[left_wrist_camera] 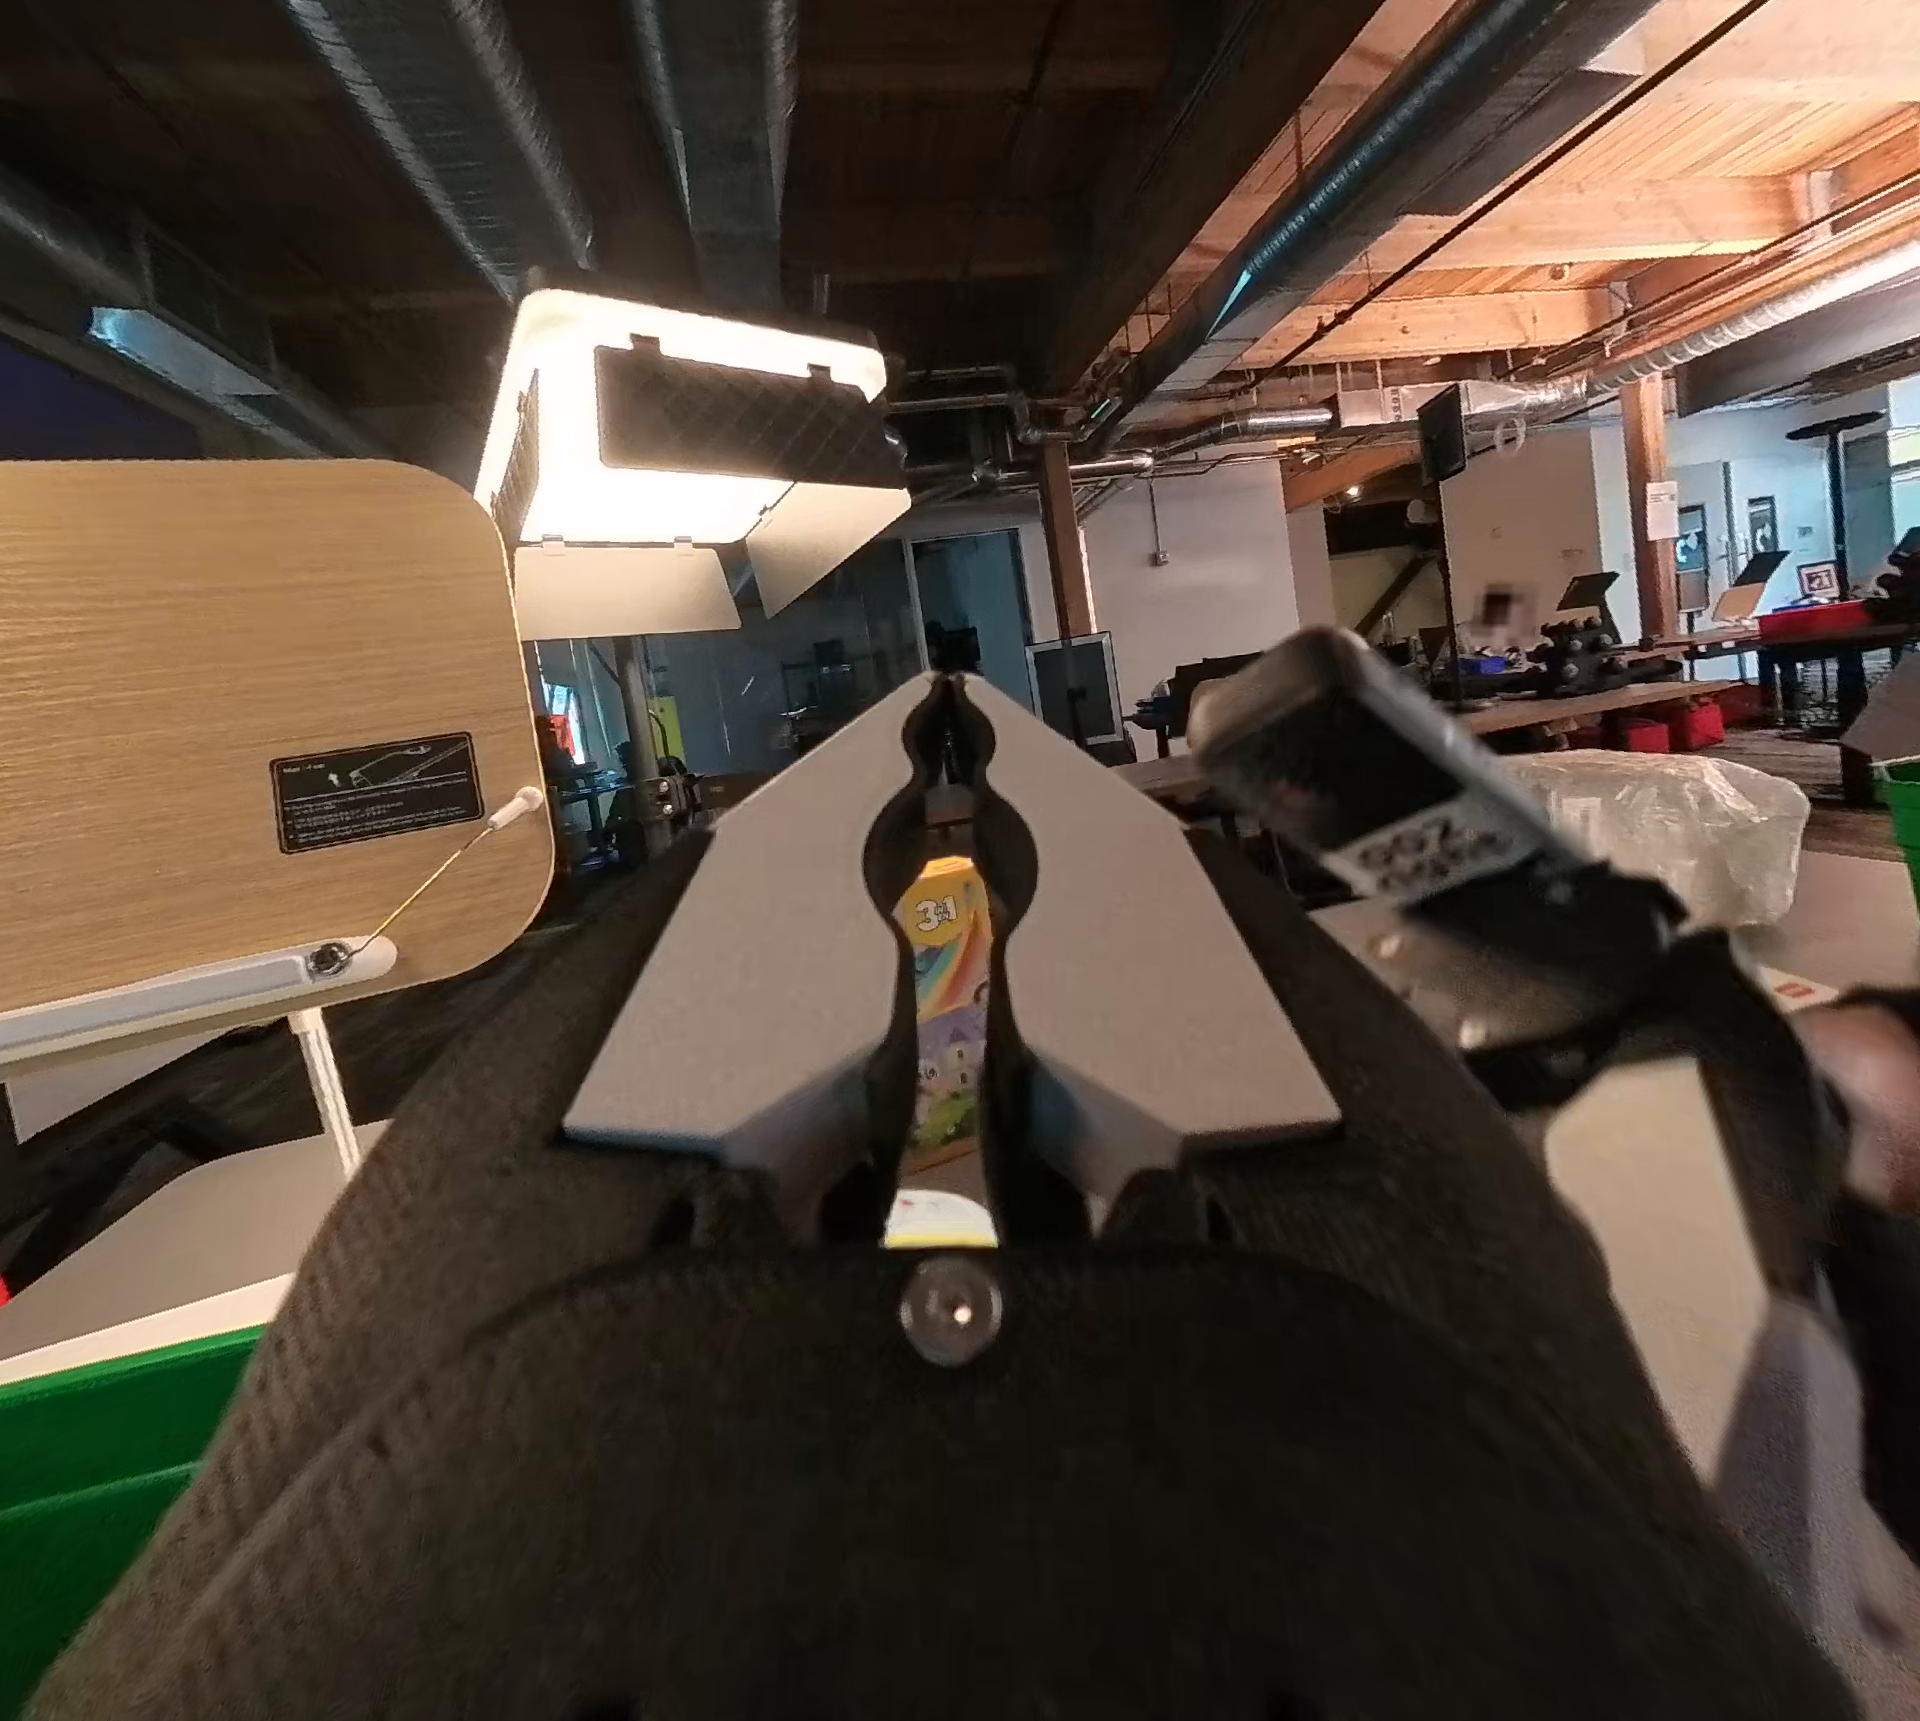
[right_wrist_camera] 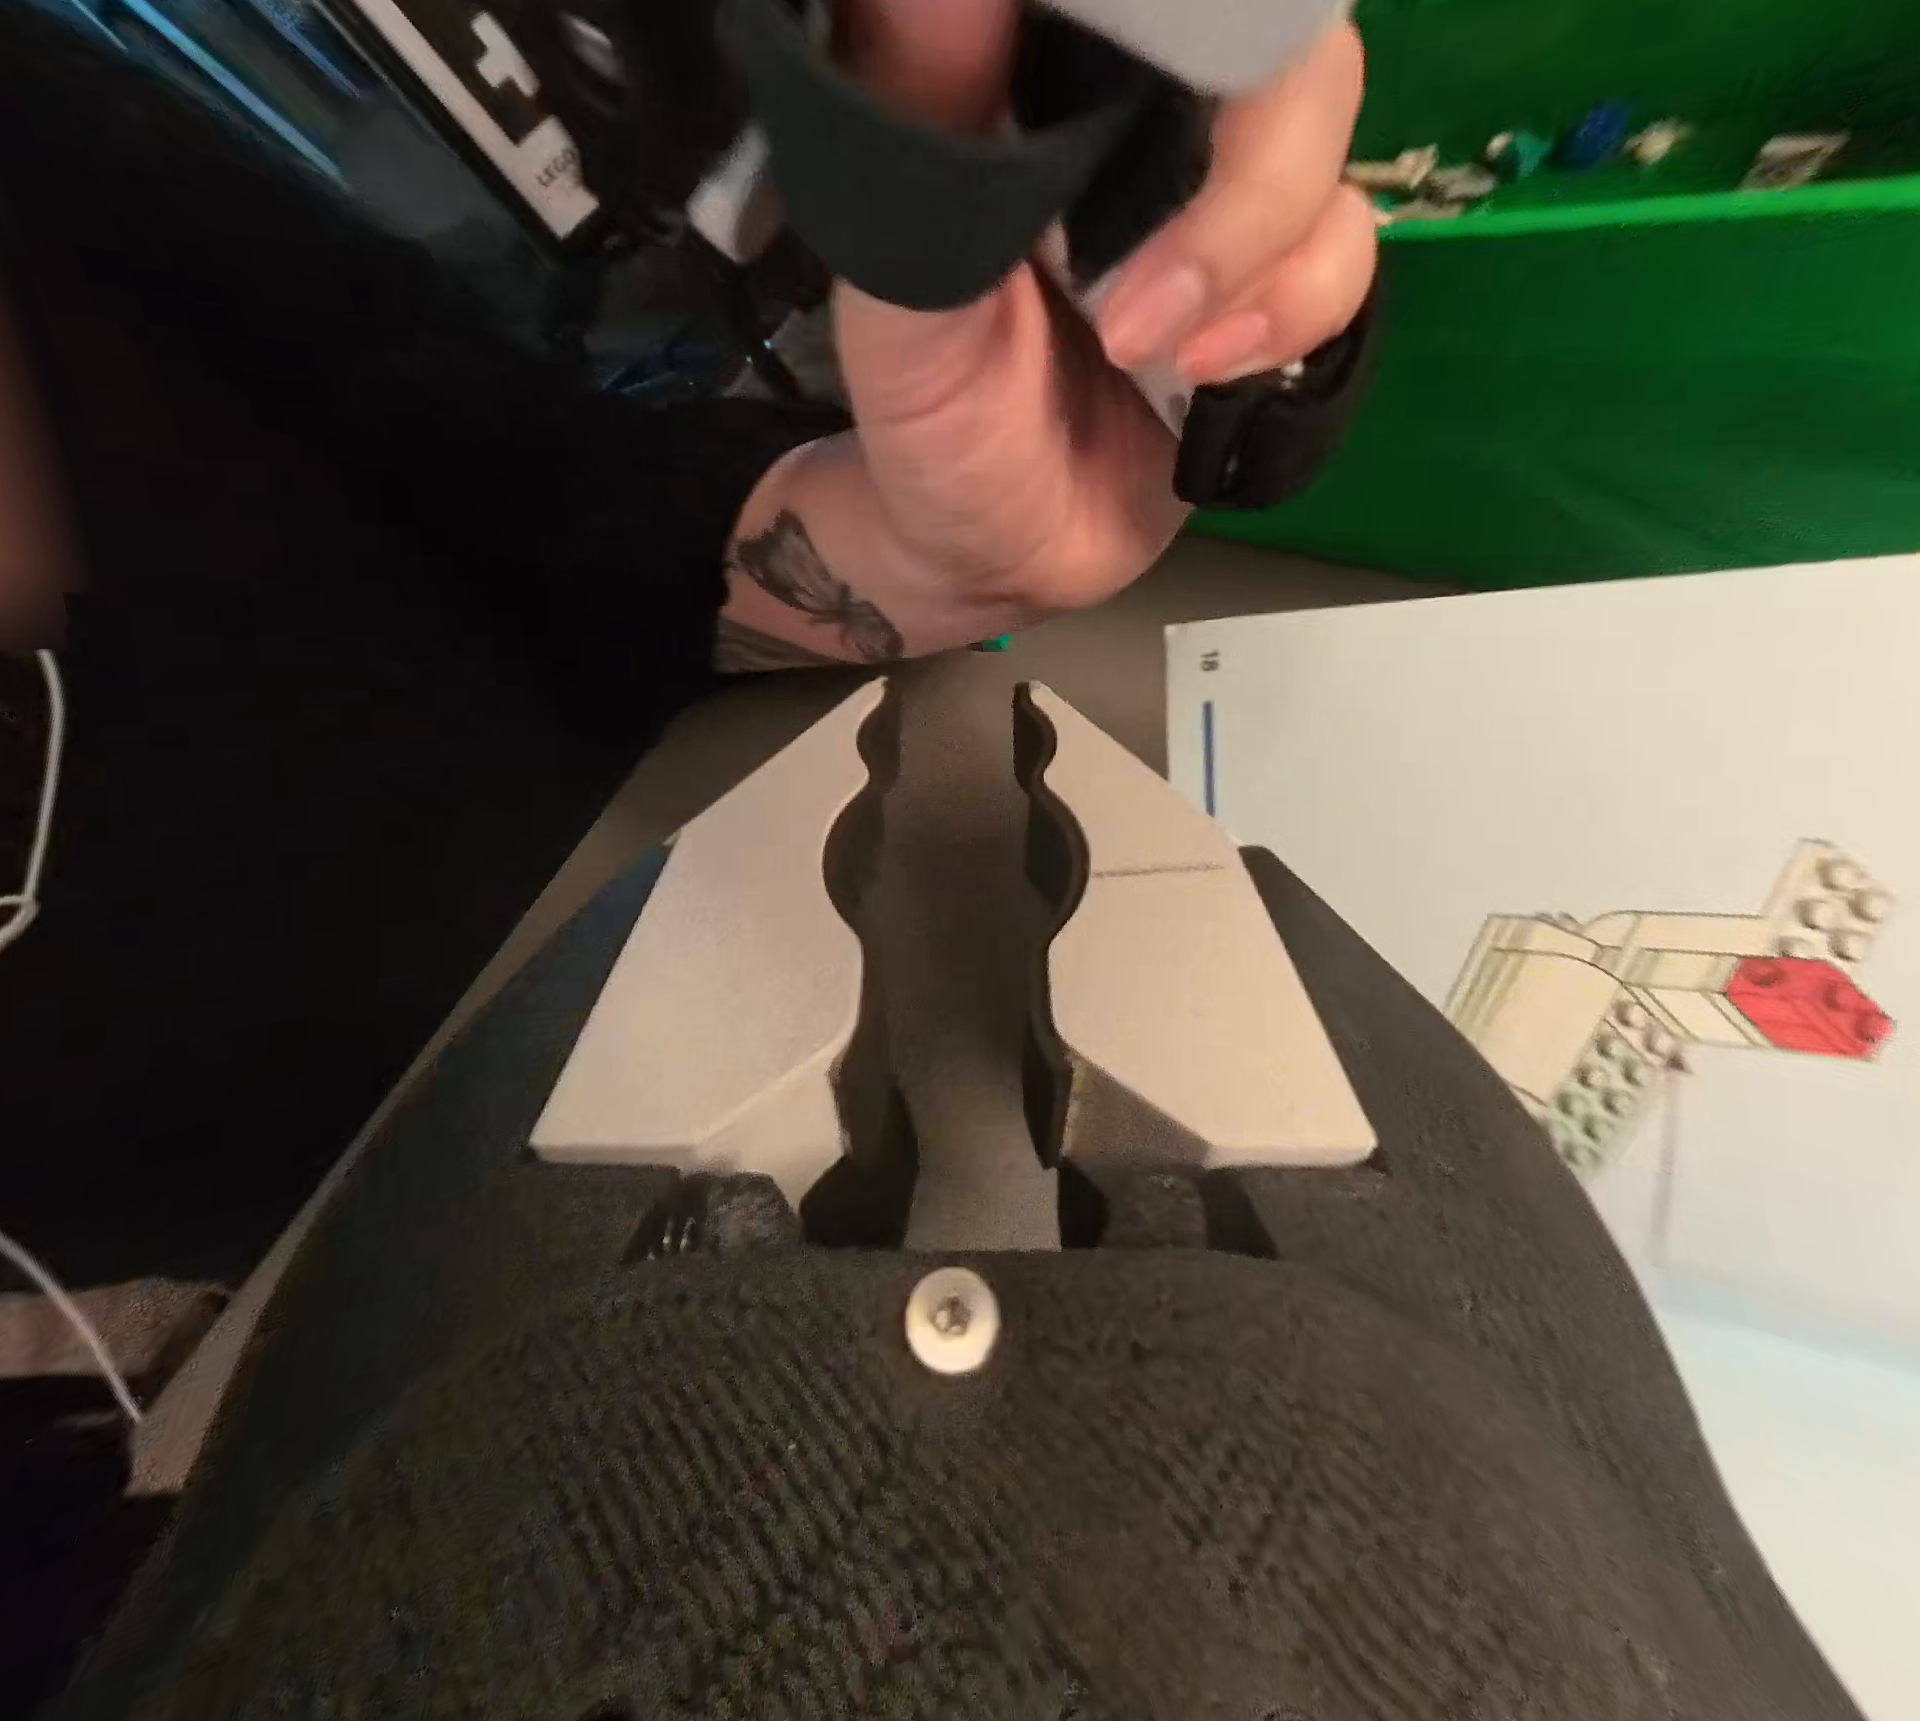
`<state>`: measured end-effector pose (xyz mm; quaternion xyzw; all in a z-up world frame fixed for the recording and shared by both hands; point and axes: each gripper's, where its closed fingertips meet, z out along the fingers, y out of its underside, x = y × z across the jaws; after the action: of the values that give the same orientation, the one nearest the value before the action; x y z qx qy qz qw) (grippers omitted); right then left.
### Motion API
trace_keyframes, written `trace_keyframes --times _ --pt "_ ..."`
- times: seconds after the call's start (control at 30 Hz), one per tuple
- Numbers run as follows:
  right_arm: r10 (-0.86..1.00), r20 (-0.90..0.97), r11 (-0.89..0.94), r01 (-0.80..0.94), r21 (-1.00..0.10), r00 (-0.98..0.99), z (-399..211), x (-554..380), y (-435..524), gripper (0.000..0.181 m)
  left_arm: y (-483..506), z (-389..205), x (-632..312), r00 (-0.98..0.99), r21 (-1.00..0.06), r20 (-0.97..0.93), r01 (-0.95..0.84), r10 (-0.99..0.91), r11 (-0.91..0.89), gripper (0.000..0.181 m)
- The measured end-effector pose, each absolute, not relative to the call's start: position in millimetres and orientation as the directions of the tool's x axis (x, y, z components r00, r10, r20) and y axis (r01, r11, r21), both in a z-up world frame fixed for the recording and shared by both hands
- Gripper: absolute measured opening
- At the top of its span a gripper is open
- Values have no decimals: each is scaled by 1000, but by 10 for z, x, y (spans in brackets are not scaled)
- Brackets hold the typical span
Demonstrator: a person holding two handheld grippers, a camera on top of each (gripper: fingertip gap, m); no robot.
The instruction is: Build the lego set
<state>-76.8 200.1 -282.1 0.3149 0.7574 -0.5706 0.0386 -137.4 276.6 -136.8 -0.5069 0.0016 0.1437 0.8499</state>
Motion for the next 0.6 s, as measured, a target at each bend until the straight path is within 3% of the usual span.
trace_keyframes --times 0.03,0.2,0.33,0.6 --pt "458 -392 130 496 -859 -798 -2732 -766 2107 20 2774 -1377 -1373 960 -863 -148 -243 239 442 0" --pt "724 -372 -129 416 -900 -581 -2555 -1024 3084 6 2816 -1413 -1359 963 -870 -147 -234 225 434 0" --pt "826 -487 -279 544 -791 -285 -3032 -1125 3611 0 2845 -1436 -1347 964 -874 -152 -234 219 426 0" --pt "890 -211 99 622 -777 -405 -3443 -1299 2996 0 2831 -1432 -1361 965 -874 -145 -228 218 430 0"
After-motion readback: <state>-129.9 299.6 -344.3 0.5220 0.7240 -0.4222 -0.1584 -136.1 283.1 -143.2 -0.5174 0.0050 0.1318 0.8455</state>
